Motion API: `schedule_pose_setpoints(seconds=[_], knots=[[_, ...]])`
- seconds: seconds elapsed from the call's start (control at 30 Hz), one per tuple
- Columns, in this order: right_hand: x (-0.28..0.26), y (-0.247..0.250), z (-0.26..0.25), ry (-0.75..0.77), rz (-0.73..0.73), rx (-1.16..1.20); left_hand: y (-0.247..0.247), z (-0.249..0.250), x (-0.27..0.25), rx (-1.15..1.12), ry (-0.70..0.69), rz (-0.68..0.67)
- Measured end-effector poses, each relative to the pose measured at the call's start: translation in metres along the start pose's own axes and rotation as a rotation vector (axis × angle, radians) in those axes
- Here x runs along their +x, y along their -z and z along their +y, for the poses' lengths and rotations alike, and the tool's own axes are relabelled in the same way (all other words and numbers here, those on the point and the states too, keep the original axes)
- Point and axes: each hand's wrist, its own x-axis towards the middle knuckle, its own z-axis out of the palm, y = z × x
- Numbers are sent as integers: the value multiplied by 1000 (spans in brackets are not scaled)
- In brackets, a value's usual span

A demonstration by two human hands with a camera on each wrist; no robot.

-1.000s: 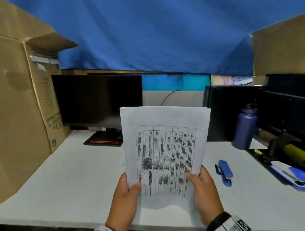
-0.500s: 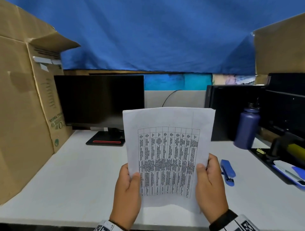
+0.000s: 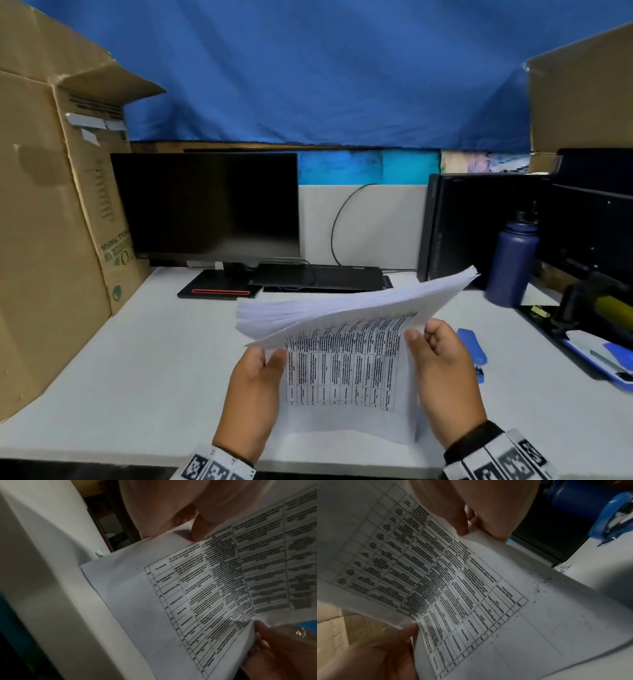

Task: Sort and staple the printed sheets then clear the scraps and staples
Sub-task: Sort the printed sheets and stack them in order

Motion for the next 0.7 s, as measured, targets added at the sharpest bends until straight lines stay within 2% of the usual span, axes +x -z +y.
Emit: schedule_pose_setpoints(seconds=[0.23, 0.5, 0.7], knots=[[-3, -6, 3, -6, 86, -40, -6, 1, -6, 25, -21, -44], [-8, -11, 1, 61, 4, -164, -10, -2, -3, 45, 51, 40], [-8, -11, 5, 30, -3, -167, -12, -5, -5, 23, 64, 20]])
